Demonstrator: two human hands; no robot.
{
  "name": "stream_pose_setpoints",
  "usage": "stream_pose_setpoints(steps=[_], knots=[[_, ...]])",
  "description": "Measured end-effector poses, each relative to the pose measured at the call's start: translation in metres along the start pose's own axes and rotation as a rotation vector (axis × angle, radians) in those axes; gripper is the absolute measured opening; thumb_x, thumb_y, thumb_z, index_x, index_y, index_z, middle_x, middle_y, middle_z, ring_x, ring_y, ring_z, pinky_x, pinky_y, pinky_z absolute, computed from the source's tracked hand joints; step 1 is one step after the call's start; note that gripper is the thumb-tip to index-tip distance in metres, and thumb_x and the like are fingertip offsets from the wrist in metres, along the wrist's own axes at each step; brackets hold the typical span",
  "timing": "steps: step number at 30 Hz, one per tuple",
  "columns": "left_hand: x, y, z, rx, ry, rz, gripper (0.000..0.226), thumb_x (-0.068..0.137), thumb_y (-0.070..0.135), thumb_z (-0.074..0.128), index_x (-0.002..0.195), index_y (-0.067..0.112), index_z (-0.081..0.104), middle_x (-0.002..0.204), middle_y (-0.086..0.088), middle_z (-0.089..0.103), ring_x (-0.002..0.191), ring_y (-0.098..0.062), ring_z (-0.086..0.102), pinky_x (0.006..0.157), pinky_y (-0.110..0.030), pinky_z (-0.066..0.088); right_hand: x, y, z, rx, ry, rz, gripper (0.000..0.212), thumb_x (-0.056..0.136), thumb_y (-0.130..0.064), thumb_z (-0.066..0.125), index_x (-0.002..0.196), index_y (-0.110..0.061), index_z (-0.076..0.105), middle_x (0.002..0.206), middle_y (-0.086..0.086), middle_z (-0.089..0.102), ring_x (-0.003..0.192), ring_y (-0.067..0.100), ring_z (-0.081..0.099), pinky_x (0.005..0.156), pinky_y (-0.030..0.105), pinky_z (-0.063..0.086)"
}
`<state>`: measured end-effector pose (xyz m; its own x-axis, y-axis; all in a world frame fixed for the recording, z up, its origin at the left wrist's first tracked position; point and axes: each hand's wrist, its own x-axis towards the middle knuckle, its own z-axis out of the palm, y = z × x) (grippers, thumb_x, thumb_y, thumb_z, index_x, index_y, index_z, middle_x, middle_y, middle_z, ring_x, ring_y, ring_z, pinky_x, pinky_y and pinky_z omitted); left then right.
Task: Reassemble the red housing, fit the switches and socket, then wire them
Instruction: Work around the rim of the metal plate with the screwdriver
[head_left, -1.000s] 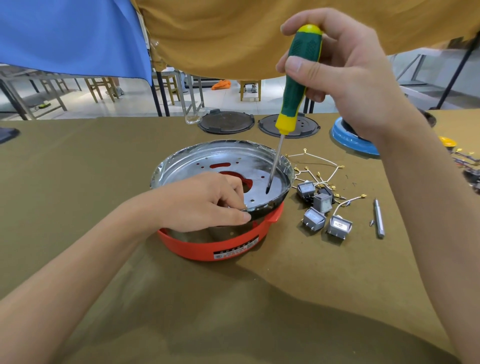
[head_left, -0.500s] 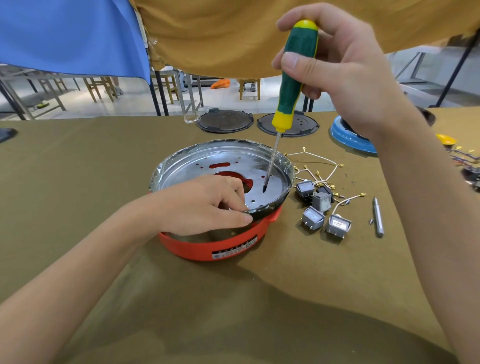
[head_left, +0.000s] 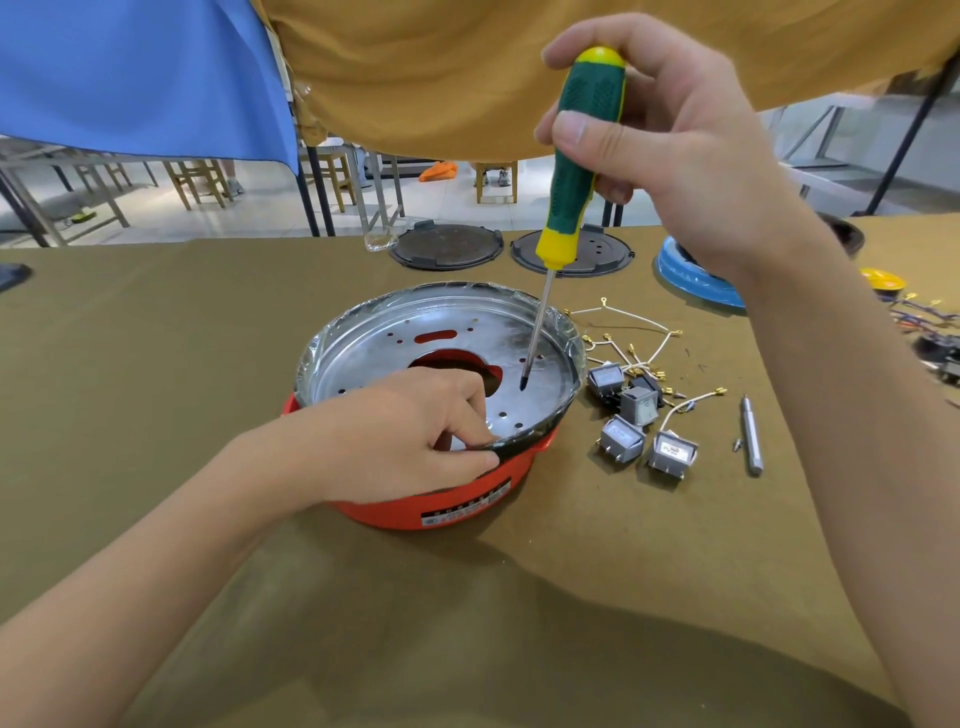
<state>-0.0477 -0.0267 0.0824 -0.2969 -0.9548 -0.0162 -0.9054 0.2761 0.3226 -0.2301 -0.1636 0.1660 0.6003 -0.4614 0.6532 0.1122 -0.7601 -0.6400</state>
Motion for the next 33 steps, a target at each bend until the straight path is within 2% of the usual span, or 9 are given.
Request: stream_pose_setpoints(steps=[2, 7, 10, 15, 20, 24, 28, 31, 33], knots=[[-0.002, 0.003, 0.003, 0.054, 0.034, 0.027, 0.042, 0.094, 0.032, 0.061, 0.056, 0.034, 0.044, 0.089, 0.007, 0.051, 0.074, 0.004, 0.048, 0.063, -0.010, 0.031, 0.000, 0.000, 0.001, 0.012, -0.006, -0.005, 0.030, 0.095, -0.016, 0.061, 0.123, -0.012, 0.051, 0.105, 0.040, 0.053, 0.079, 0.023, 0.048, 0.059, 0.027, 0.042], [-0.006, 0.010, 0.013, 0.153, 0.098, -0.010, 0.032, 0.095, 0.037, 0.054, 0.075, 0.014, 0.066, 0.086, 0.009, 0.046, 0.074, -0.002, 0.045, 0.061, -0.015, 0.033, 0.001, 0.000, 0.004, 0.043, -0.049, -0.003, 0.031, 0.095, -0.012, 0.062, 0.124, -0.009, 0.052, 0.105, 0.040, 0.054, 0.080, 0.025, 0.050, 0.057, 0.031, 0.040], [-0.008, 0.020, 0.019, 0.186, 0.124, -0.027, 0.032, 0.097, 0.036, 0.049, 0.074, 0.017, 0.058, 0.087, 0.008, 0.043, 0.067, -0.008, 0.047, 0.060, -0.018, 0.036, 0.002, 0.001, 0.004, 0.059, -0.064, 0.005, 0.031, 0.095, -0.012, 0.062, 0.124, -0.009, 0.053, 0.103, 0.041, 0.053, 0.079, 0.029, 0.047, 0.056, 0.031, 0.038], [-0.004, 0.024, 0.022, 0.182, 0.162, -0.061, 0.035, 0.097, 0.034, 0.048, 0.066, 0.019, 0.046, 0.088, 0.005, 0.045, 0.070, -0.014, 0.048, 0.060, -0.023, 0.036, 0.003, 0.005, 0.007, 0.074, -0.089, 0.015, 0.031, 0.093, -0.014, 0.063, 0.123, -0.011, 0.054, 0.103, 0.041, 0.053, 0.082, 0.028, 0.049, 0.057, 0.025, 0.040], [-0.007, 0.018, 0.024, 0.139, 0.188, -0.009, 0.031, 0.098, 0.035, 0.051, 0.071, 0.021, 0.050, 0.086, 0.007, 0.047, 0.067, -0.011, 0.048, 0.062, -0.023, 0.039, 0.003, 0.008, 0.010, 0.094, -0.110, 0.013, 0.031, 0.093, -0.015, 0.064, 0.121, -0.012, 0.054, 0.103, 0.041, 0.053, 0.081, 0.027, 0.049, 0.057, 0.022, 0.041], [-0.007, 0.002, 0.019, 0.143, 0.135, 0.044, 0.028, 0.097, 0.042, 0.054, 0.089, 0.019, 0.068, 0.091, 0.010, 0.049, 0.067, -0.002, 0.044, 0.060, -0.015, 0.033, 0.003, 0.009, 0.012, 0.083, -0.122, 0.014, 0.031, 0.092, -0.017, 0.064, 0.121, -0.014, 0.055, 0.104, 0.040, 0.053, 0.081, 0.026, 0.049, 0.058, 0.022, 0.041], [-0.007, -0.002, 0.022, 0.122, 0.166, 0.080, 0.030, 0.098, 0.040, 0.054, 0.089, 0.016, 0.070, 0.084, 0.009, 0.048, 0.069, -0.008, 0.043, 0.061, -0.023, 0.036, 0.003, 0.009, 0.013, 0.081, -0.115, 0.007, 0.031, 0.092, -0.017, 0.064, 0.121, -0.013, 0.055, 0.103, 0.040, 0.053, 0.080, 0.025, 0.049, 0.057, 0.023, 0.041], [-0.008, -0.003, 0.025, 0.068, 0.229, 0.116, 0.025, 0.096, 0.035, 0.060, 0.084, 0.015, 0.070, 0.080, 0.009, 0.049, 0.064, -0.006, 0.042, 0.060, -0.021, 0.035, 0.003, 0.009, 0.013, 0.115, -0.116, 0.014, 0.033, 0.092, -0.017, 0.064, 0.122, -0.010, 0.054, 0.101, 0.036, 0.057, 0.078, 0.023, 0.050, 0.056, 0.024, 0.039], [-0.010, -0.003, 0.027, 0.059, 0.278, 0.123, 0.021, 0.094, 0.033, 0.064, 0.088, 0.016, 0.074, 0.080, 0.010, 0.051, 0.061, -0.002, 0.040, 0.059, -0.019, 0.036, 0.003, 0.009, 0.013, 0.144, -0.121, 0.016, 0.034, 0.092, -0.015, 0.063, 0.124, -0.008, 0.053, 0.095, 0.020, 0.064, 0.077, 0.018, 0.053, 0.057, 0.024, 0.039]])
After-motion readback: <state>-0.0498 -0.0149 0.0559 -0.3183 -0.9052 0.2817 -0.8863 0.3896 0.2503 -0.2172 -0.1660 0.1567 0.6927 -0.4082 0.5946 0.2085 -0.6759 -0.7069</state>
